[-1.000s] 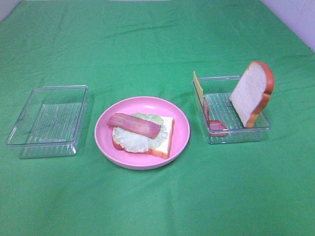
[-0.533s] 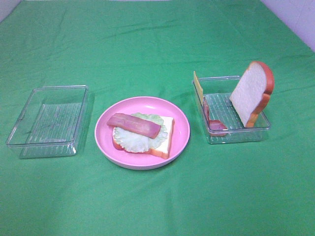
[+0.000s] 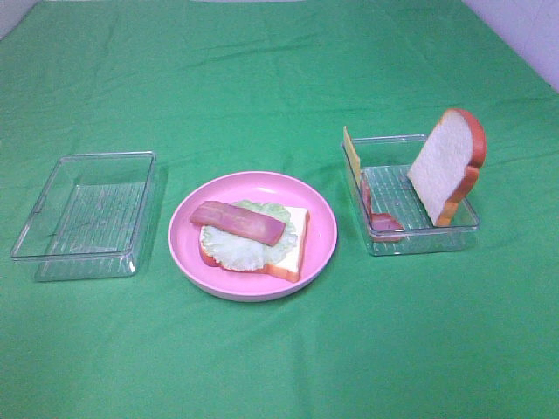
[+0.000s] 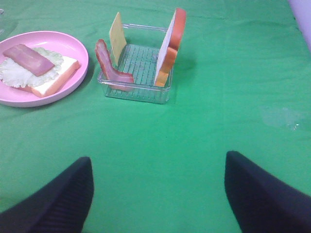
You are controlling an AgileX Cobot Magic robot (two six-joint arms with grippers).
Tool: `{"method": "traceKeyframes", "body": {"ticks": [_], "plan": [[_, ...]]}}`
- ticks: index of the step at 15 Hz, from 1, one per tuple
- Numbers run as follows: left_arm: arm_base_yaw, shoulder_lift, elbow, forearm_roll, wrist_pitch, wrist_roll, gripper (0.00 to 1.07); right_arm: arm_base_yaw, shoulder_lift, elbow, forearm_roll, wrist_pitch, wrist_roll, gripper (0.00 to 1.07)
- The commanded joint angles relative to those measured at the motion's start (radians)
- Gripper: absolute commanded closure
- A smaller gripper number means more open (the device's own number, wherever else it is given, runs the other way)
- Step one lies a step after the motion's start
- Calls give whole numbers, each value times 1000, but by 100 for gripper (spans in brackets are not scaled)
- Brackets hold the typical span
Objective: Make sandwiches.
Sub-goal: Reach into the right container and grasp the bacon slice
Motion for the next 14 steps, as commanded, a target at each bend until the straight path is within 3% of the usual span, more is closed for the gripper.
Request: {"method": "traceKeyframes", "body": {"ticks": [1,3,9,14], "plan": [[-5,-111,45,-3,-32,25,35,-1,-12,2,0,-4,-5,36],[-5,-180,54,-3,-38,25,35,-1,-12,2,0,-4,-5,36],[-5,-178,54,-7,-42,26,35,-1,54,-4,8,-19,-1,36],[-5,-176,54,-12,-42,25,35,-1,417,-23,118,-160,2,36]]}}
